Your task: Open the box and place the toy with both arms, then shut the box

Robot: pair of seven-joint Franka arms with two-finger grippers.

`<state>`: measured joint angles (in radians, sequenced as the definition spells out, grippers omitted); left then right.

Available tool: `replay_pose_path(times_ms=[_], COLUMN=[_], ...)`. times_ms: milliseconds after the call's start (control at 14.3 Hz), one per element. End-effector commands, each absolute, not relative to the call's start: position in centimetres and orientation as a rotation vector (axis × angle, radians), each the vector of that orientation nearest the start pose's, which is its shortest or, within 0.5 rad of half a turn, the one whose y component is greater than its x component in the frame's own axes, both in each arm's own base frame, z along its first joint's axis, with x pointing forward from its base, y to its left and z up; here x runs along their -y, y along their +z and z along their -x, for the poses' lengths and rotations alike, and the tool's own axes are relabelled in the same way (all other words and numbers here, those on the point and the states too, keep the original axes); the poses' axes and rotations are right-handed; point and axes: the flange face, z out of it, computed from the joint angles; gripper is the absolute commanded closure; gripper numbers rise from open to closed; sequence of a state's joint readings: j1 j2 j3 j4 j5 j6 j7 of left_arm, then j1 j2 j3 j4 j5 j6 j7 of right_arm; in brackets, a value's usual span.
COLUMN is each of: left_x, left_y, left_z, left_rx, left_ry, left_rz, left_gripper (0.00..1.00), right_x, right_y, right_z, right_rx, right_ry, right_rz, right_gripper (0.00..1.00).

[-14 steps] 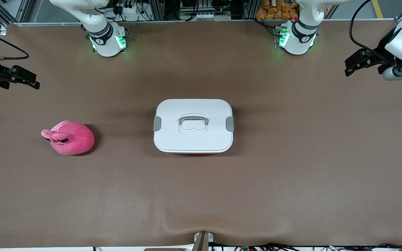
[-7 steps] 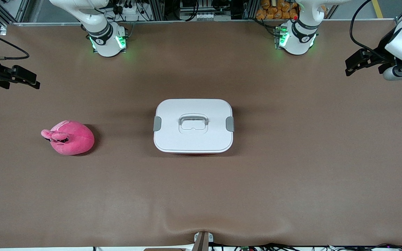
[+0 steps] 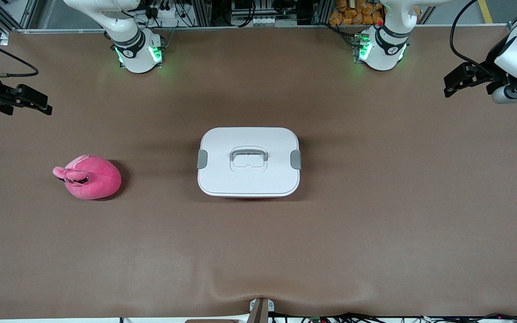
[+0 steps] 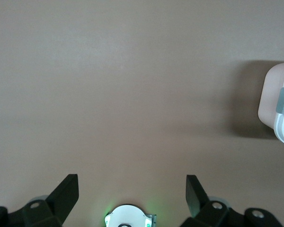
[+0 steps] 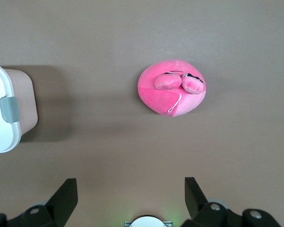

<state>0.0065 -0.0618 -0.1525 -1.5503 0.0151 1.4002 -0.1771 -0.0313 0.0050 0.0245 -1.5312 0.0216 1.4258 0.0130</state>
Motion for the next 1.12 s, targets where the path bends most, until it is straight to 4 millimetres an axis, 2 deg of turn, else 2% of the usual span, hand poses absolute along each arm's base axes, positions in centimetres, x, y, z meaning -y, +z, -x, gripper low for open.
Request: replay_pose_path(times_ms=[0, 490, 770, 1049], left_x=[7.2, 7.6, 7.9, 8.2], left_y=[65.0, 64.3, 63.8, 63.0], left_z=[-51.5, -52.2, -52.7, -53.8], left_rx=[0.022, 0.040, 0.036, 0.040], left_ry=[0.155, 0.163, 0.155, 0.119], left_rz=[3.096, 3.093, 3.102, 3.113], left_gripper=[0.00, 0.00, 0.00, 0.00], right_x=[0.0, 0.3, 1.2, 0.9], right_y=[62.9, 62.4, 60.3, 58.2], right_z=[-53.9, -54.1, -54.4, -54.7], right_rx=[-0.029, -0.036, -0.063, -0.056], right_ry=[0.158, 0.170, 0.189, 0.189], right_rz=[3.120, 3.119, 3.115, 3.115], right_gripper=[0.00, 0.00, 0.00, 0.00])
